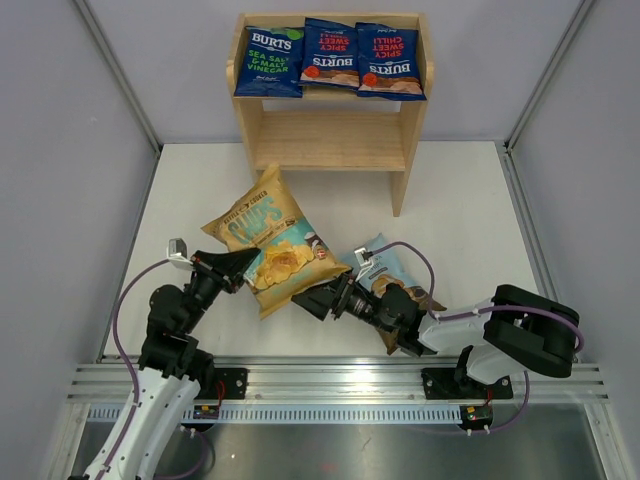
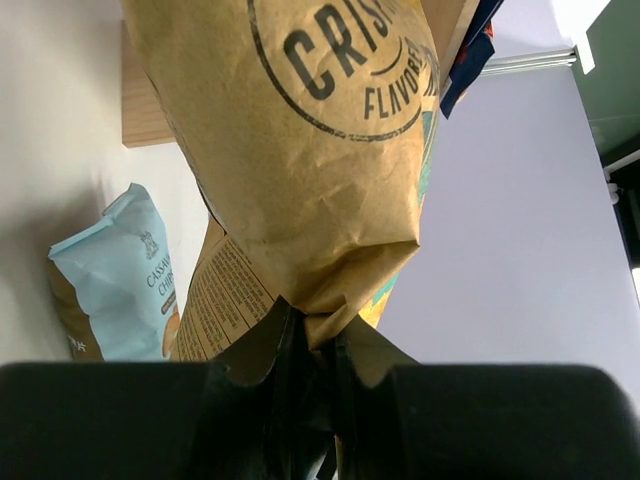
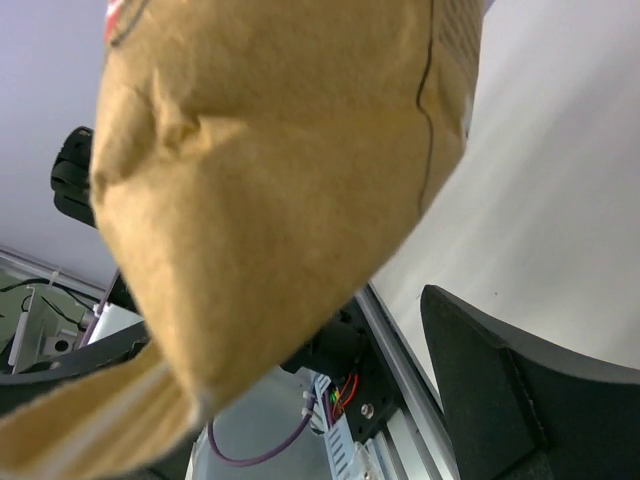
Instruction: Place and organize the chips bags onto the shelf
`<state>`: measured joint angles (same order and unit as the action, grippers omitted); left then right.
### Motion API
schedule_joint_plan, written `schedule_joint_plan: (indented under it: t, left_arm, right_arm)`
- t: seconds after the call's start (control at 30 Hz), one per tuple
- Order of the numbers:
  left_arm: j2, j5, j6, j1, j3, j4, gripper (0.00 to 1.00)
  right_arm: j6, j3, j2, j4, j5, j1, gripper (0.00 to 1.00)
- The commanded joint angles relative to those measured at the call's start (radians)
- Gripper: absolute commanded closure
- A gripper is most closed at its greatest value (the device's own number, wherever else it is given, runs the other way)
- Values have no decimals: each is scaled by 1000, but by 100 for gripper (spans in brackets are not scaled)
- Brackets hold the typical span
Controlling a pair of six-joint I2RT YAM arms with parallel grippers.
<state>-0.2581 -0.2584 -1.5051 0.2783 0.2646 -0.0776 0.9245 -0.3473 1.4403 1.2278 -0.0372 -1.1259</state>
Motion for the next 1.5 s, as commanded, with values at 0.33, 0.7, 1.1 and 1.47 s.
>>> schedule_joint_plan:
  t: [0.33,0.7,1.1,1.47]
  left_arm:
    - [16,-81,-121,1,4,-153,86]
    - [-72,-133,-75,71,-7,-182,86]
    - [-104,-96,-30,156,-8,-157,75]
    - [-96,169,397,156,254,361,1]
  right_arm:
    - [-127,-76,-4,186,-136,-12,8]
    - [-156,-147,5,195,-208,-12,5]
    - [-214,-124,-35,159,-339,-8,39]
    - [-107,-76,-80,98,-362,34,66]
